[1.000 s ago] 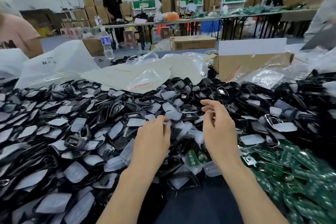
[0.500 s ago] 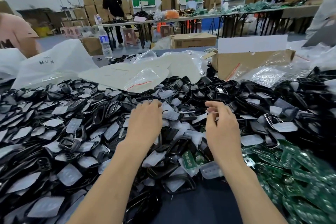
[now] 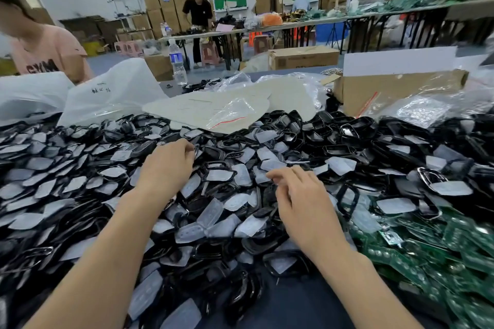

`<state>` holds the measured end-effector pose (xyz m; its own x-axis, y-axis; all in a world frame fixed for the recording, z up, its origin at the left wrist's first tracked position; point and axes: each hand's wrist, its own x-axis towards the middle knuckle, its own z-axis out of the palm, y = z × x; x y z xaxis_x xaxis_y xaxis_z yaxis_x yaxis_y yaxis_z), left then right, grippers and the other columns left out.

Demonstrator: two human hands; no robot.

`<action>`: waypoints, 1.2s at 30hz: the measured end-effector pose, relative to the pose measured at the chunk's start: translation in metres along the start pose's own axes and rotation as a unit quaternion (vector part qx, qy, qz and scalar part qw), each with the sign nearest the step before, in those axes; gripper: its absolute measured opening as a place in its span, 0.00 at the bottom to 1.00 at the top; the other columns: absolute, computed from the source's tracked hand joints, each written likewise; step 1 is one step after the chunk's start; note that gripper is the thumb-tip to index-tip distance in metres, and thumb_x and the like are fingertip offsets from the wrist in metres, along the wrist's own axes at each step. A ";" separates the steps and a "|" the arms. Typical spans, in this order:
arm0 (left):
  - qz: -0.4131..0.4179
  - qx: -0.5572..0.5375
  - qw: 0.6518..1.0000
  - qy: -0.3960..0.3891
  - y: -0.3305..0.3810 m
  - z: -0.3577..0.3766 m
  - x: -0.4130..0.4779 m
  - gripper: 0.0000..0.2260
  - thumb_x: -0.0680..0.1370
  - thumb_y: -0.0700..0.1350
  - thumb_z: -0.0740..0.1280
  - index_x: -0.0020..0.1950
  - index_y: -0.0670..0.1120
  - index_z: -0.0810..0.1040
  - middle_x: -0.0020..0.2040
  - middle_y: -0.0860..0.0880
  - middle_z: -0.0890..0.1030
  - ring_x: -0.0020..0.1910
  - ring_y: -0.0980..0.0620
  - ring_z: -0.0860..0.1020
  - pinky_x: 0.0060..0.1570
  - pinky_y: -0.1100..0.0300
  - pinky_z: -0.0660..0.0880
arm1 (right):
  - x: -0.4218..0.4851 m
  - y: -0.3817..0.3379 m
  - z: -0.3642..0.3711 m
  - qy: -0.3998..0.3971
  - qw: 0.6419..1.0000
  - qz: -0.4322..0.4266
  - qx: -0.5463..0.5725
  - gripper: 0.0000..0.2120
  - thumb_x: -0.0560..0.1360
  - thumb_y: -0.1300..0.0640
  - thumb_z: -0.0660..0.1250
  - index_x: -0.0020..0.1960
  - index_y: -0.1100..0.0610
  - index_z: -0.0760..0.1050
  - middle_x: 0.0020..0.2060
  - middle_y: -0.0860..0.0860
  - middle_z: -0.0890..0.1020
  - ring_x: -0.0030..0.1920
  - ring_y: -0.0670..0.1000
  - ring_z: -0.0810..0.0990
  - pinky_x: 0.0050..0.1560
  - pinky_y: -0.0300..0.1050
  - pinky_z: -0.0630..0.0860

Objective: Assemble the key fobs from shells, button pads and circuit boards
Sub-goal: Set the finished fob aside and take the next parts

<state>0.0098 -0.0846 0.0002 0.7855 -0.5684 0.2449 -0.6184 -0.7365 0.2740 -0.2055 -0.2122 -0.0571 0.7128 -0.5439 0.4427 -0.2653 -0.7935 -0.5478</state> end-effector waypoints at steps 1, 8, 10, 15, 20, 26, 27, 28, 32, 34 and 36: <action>-0.004 0.005 1.000 -0.002 -0.004 -0.001 0.001 0.12 0.84 0.47 0.59 0.64 0.47 0.78 0.55 0.45 0.83 0.55 0.41 0.79 0.55 0.47 0.76 | -0.001 -0.002 0.001 -0.008 1.000 -0.003 -0.004 0.15 0.82 0.58 0.56 0.64 0.50 0.77 0.57 0.45 0.79 0.58 0.50 0.74 0.63 0.49 0.71; -0.021 0.012 1.000 0.001 -0.020 -0.006 0.009 0.13 0.84 0.46 0.60 0.66 0.45 0.76 0.56 0.44 0.83 0.56 0.41 0.79 0.53 0.49 0.76 | -0.004 -0.011 0.006 -0.038 0.998 -0.029 -0.037 0.16 0.82 0.57 0.56 0.65 0.49 0.75 0.57 0.45 0.78 0.59 0.50 0.73 0.64 0.46 0.69; -0.019 0.012 1.000 0.000 -0.021 -0.006 0.011 0.13 0.84 0.46 0.60 0.66 0.45 0.76 0.55 0.44 0.83 0.56 0.42 0.79 0.53 0.49 0.77 | -0.005 -0.011 0.006 -0.030 0.998 -0.033 -0.035 0.15 0.82 0.57 0.56 0.64 0.49 0.76 0.56 0.45 0.78 0.57 0.50 0.74 0.63 0.46 0.70; 0.000 -0.023 1.000 -0.019 -0.021 -0.003 0.012 0.12 0.84 0.46 0.61 0.64 0.47 0.77 0.55 0.45 0.83 0.54 0.44 0.79 0.53 0.51 0.76 | -0.004 -0.012 0.004 -0.001 0.999 -0.036 -0.011 0.18 0.79 0.55 0.54 0.62 0.50 0.78 0.55 0.45 0.79 0.56 0.50 0.76 0.62 0.47 0.72; 0.116 -0.008 0.990 -0.085 -0.006 0.003 0.016 0.14 0.85 0.43 0.59 0.68 0.47 0.77 0.65 0.46 0.80 0.63 0.46 0.77 0.63 0.53 0.72 | 0.002 -0.017 0.006 0.015 0.999 -0.041 0.024 0.16 0.80 0.57 0.55 0.62 0.51 0.78 0.54 0.44 0.79 0.57 0.48 0.75 0.63 0.47 0.72; 0.123 -0.027 0.991 -0.050 -0.013 -0.013 0.029 0.13 0.85 0.41 0.58 0.66 0.46 0.78 0.64 0.46 0.80 0.62 0.45 0.77 0.63 0.51 0.72 | 0.042 -0.034 0.015 -0.006 0.999 -0.023 0.041 0.14 0.82 0.61 0.58 0.64 0.52 0.77 0.57 0.48 0.80 0.57 0.51 0.75 0.62 0.51 0.73; 0.109 -0.034 0.993 -0.025 -0.021 -0.019 0.030 0.13 0.84 0.42 0.58 0.65 0.46 0.78 0.62 0.46 0.81 0.60 0.45 0.77 0.61 0.51 0.73 | 0.052 -0.040 0.017 -0.015 0.998 -0.021 0.053 0.14 0.83 0.60 0.58 0.64 0.52 0.77 0.58 0.49 0.80 0.58 0.52 0.75 0.62 0.51 0.73; 0.091 -0.033 0.995 -0.010 -0.030 -0.025 0.032 0.13 0.84 0.42 0.58 0.65 0.46 0.78 0.60 0.46 0.81 0.59 0.45 0.78 0.58 0.51 0.73 | 0.061 -0.047 0.020 -0.024 0.997 -0.021 0.064 0.14 0.83 0.60 0.57 0.64 0.52 0.77 0.58 0.49 0.79 0.58 0.52 0.75 0.61 0.52 0.74; 0.027 -0.004 0.999 -0.030 -0.073 -0.035 0.034 0.12 0.84 0.44 0.58 0.64 0.48 0.77 0.55 0.45 0.83 0.49 0.46 0.79 0.50 0.52 0.75 | 0.096 -0.077 0.041 -0.061 0.994 -0.023 0.089 0.14 0.83 0.59 0.56 0.62 0.52 0.77 0.57 0.50 0.79 0.53 0.53 0.77 0.53 0.49 0.73; 0.014 0.018 0.999 -0.042 -0.089 -0.035 0.035 0.12 0.84 0.45 0.58 0.65 0.48 0.77 0.56 0.45 0.83 0.46 0.46 0.78 0.45 0.55 0.72 | 0.112 -0.088 0.055 -0.091 0.991 -0.012 0.096 0.14 0.83 0.59 0.55 0.62 0.52 0.76 0.55 0.52 0.79 0.48 0.52 0.76 0.47 0.47 0.71; 0.009 0.031 0.998 -0.052 -0.102 -0.032 0.039 0.13 0.84 0.45 0.59 0.66 0.47 0.77 0.58 0.45 0.83 0.49 0.45 0.79 0.45 0.56 0.71 | 0.125 -0.096 0.068 -0.119 0.989 -0.006 0.084 0.14 0.83 0.58 0.55 0.64 0.53 0.76 0.56 0.53 0.79 0.47 0.53 0.76 0.47 0.47 0.72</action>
<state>0.1023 -0.0198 0.0119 0.7741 -0.6151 0.1498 -0.6328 -0.7451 0.2107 -0.0472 -0.1853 0.0022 0.8532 -0.4390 0.2818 -0.1577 -0.7319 -0.6629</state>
